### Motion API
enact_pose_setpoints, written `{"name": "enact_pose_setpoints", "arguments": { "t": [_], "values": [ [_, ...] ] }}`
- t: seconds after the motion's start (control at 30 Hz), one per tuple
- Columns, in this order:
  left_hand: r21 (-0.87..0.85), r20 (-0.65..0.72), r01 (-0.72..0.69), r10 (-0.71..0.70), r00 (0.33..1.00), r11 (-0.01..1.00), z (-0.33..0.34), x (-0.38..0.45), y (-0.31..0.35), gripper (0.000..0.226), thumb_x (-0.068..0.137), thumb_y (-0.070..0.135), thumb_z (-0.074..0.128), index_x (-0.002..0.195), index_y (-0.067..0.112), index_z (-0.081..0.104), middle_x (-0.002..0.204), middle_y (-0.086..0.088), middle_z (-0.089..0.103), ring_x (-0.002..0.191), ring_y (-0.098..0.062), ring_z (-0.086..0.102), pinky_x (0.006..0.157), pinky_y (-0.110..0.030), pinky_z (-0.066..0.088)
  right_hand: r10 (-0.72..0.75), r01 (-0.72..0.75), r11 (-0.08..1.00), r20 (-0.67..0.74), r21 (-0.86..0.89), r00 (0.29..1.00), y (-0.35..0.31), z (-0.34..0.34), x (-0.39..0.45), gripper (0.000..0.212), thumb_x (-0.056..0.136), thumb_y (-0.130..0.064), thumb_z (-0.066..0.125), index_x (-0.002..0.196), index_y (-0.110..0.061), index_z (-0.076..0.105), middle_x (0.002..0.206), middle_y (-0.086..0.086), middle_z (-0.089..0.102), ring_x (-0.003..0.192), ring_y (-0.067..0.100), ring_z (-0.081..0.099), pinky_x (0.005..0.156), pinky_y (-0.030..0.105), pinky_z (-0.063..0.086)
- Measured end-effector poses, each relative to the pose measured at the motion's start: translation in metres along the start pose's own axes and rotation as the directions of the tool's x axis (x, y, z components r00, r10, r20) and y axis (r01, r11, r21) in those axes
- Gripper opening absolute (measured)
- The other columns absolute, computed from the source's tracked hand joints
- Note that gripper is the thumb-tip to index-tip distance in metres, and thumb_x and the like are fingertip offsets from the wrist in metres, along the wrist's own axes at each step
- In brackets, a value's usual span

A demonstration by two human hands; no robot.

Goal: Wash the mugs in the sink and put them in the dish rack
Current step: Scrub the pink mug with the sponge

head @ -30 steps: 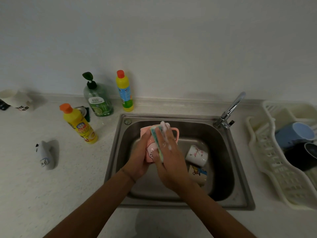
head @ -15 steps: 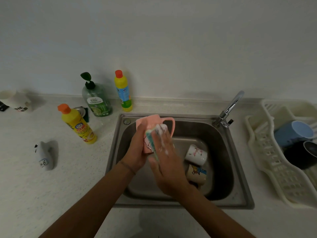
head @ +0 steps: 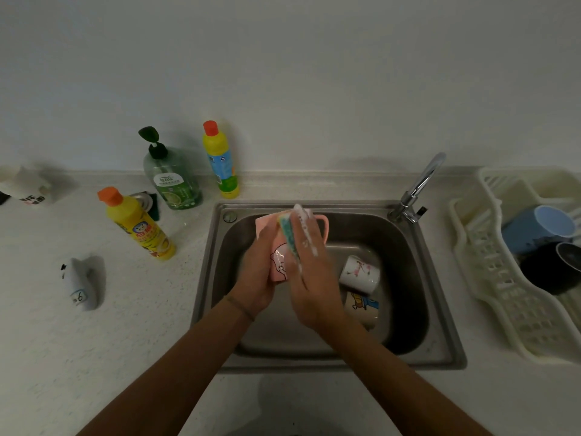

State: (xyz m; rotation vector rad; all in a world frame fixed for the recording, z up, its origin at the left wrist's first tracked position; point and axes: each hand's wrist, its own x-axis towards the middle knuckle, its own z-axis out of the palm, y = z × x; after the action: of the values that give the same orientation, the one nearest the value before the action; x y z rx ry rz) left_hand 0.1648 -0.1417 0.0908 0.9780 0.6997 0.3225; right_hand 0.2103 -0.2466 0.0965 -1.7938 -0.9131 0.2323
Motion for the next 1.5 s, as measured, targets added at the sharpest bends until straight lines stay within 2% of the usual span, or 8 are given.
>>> {"name": "enact_pose_setpoints", "arguments": {
  "t": [0.13,0.27,0.6,0.83,1.1,1.2,1.37,1.5],
  "values": [
    [-0.005,0.014,-0.02,0.02,1.0,1.0,0.006,0.002,0.009,0.084,0.082,0.073,0.06,0.138,0.01,0.058,0.117,-0.017,0.072,0.104,-0.03,0.072,0.081,-0.039,0.062,-0.015,0.016,0.999,-0.026,0.031,1.0,0.001,0.009,-0.008,0.059,0.106,-0.046,0.037,0.153,-0.058,0.003,0.166,-0.007,0.019,0.153,0.015,0.021,0.121,0.052,0.029],
    [0.023,-0.011,-0.015,0.016,1.0,1.0,0.003,0.002,0.006,0.08,0.084,0.068,0.054,0.139,0.009,0.057,0.118,-0.018,0.071,0.108,-0.034,0.071,0.087,-0.046,0.06,-0.091,0.094,0.991,0.035,-0.092,0.995,0.007,0.007,-0.019,0.064,0.104,-0.019,0.041,0.161,-0.017,0.013,0.169,0.002,0.01,0.156,0.012,0.009,0.127,0.035,0.017],
    [0.056,0.029,-0.005,0.003,1.0,0.998,0.003,-0.006,0.012,0.074,0.089,0.07,0.057,0.139,0.016,0.058,0.128,-0.017,0.069,0.118,-0.035,0.067,0.098,-0.052,0.057,0.078,-0.078,0.996,-0.008,0.035,0.997,-0.006,0.005,-0.011,0.067,0.104,-0.03,0.041,0.153,-0.055,0.005,0.166,-0.009,0.02,0.15,0.0,0.021,0.122,0.044,0.03],
    [-0.115,0.203,0.139,-0.113,0.973,0.984,-0.008,-0.012,0.018,0.066,0.093,0.052,0.057,0.147,0.015,0.05,0.14,-0.019,0.062,0.125,-0.032,0.062,0.1,-0.047,0.056,0.16,-0.175,0.96,0.084,0.22,0.983,-0.019,-0.027,-0.002,0.057,0.101,-0.033,0.042,0.154,-0.046,0.026,0.143,-0.047,0.031,0.131,-0.01,0.044,0.105,0.029,0.051],
    [-0.178,0.176,0.118,-0.086,0.981,0.977,0.003,-0.017,0.004,0.073,0.088,0.061,0.045,0.146,0.018,0.05,0.136,-0.015,0.066,0.127,-0.033,0.062,0.096,-0.048,0.058,0.164,-0.191,0.966,0.156,0.175,0.974,-0.017,-0.038,0.023,0.053,0.1,-0.04,0.045,0.151,-0.04,0.033,0.159,-0.016,0.033,0.135,0.008,0.048,0.105,0.042,0.051],
    [-0.15,0.141,0.099,-0.078,0.987,0.984,0.004,-0.013,0.003,0.081,0.086,0.071,0.049,0.147,0.017,0.05,0.136,-0.015,0.065,0.127,-0.034,0.062,0.099,-0.049,0.056,0.153,-0.156,0.987,0.133,0.02,0.979,-0.013,-0.03,0.02,0.056,0.104,-0.041,0.039,0.155,-0.048,0.019,0.163,-0.012,0.027,0.139,0.003,0.039,0.109,0.03,0.045],
    [-0.082,0.049,0.027,-0.023,0.999,0.996,-0.002,-0.004,0.004,0.087,0.086,0.075,0.051,0.145,0.011,0.052,0.138,-0.021,0.063,0.126,-0.035,0.062,0.104,-0.048,0.053,-0.171,0.186,0.947,0.078,-0.261,0.982,-0.013,-0.004,-0.005,0.061,0.102,-0.02,0.043,0.16,-0.019,0.024,0.167,0.005,0.019,0.155,0.012,0.011,0.125,0.037,0.018],
    [-0.029,0.092,0.024,-0.021,0.996,0.999,-0.002,-0.008,-0.008,0.089,0.079,0.073,0.057,0.147,0.014,0.05,0.135,-0.019,0.065,0.125,-0.037,0.062,0.105,-0.054,0.052,0.184,-0.185,0.982,0.023,0.046,0.983,-0.007,-0.009,0.021,0.055,0.103,-0.048,0.038,0.154,-0.049,0.018,0.159,-0.005,0.034,0.136,0.009,0.045,0.111,0.042,0.045]
  ]
}}
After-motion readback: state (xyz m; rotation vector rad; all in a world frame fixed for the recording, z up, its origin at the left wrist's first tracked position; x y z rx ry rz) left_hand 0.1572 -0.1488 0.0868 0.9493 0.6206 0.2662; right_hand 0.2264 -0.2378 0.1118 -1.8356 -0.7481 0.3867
